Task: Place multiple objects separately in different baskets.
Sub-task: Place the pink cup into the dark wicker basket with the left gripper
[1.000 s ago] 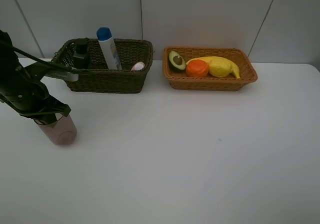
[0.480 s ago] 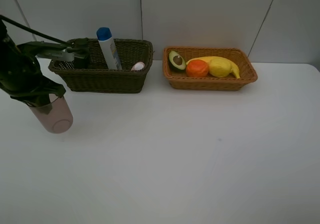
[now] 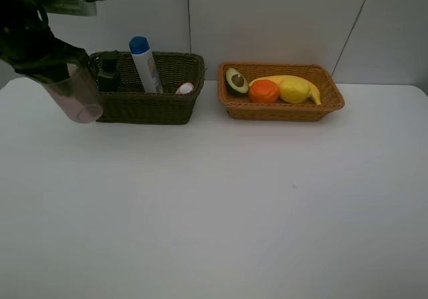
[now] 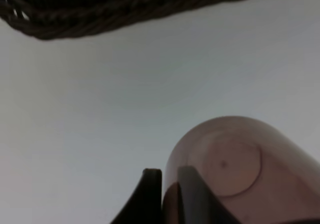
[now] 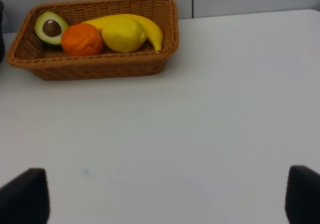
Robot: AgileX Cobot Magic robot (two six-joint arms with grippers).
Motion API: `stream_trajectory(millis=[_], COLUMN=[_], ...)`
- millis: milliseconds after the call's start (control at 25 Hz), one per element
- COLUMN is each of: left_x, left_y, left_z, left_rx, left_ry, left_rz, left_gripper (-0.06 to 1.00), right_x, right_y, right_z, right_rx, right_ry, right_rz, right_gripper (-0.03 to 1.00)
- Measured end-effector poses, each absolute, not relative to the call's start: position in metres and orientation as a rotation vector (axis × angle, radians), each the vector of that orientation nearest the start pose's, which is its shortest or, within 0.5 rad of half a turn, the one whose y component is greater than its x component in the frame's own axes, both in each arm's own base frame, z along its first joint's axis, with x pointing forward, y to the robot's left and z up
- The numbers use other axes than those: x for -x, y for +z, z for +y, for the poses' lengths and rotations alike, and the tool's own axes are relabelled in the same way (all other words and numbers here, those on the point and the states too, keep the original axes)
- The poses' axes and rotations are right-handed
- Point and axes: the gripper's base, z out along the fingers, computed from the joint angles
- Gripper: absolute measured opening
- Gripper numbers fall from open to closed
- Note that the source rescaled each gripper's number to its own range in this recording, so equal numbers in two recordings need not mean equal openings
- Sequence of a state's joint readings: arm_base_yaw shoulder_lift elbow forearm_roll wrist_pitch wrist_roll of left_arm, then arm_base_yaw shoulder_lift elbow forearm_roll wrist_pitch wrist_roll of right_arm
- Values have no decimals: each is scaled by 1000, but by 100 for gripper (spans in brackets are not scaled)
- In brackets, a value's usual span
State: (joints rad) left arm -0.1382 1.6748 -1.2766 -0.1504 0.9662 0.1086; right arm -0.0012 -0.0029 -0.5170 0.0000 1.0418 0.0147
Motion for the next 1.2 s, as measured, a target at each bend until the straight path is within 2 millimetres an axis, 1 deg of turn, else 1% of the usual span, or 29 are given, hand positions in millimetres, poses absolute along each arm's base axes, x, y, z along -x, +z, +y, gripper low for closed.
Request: stream_trajectory(millis=[120,280,440,520,720,960,1120,1200], left_x=[-346,-363,-379,-387,-407,-423,-431,-435], left_y=[272,280,283,283,276,258,246,239], left_z=[-60,-66,-81,-92,-118,-149,-160,-161], left_rx=[-250,-248,-269,-297,-354,-407,-470,-477], left_ry=[-214,-239,-280,-292,-309,-304,-235,-210], left_rz=[2781,2737,2705,2686,2633,2531,2470,2458], left_gripper=[0,0,0,0,0,0,0,0], right_x=[7,7,7,7,7,7,7,7], right_y=[283,283,283,283,283,283,283,283], right_z=[0,0,0,0,0,0,0,0], right_rx=[-16,-16,-16,-16,-16,-16,-16,-16], right_ry=[9,9,2,2,9,2,9,9], right_rz=[2005,2005,2005,2005,2005,2005,2005,2005], right_gripper=[100,100,100,100,100,100,100,100])
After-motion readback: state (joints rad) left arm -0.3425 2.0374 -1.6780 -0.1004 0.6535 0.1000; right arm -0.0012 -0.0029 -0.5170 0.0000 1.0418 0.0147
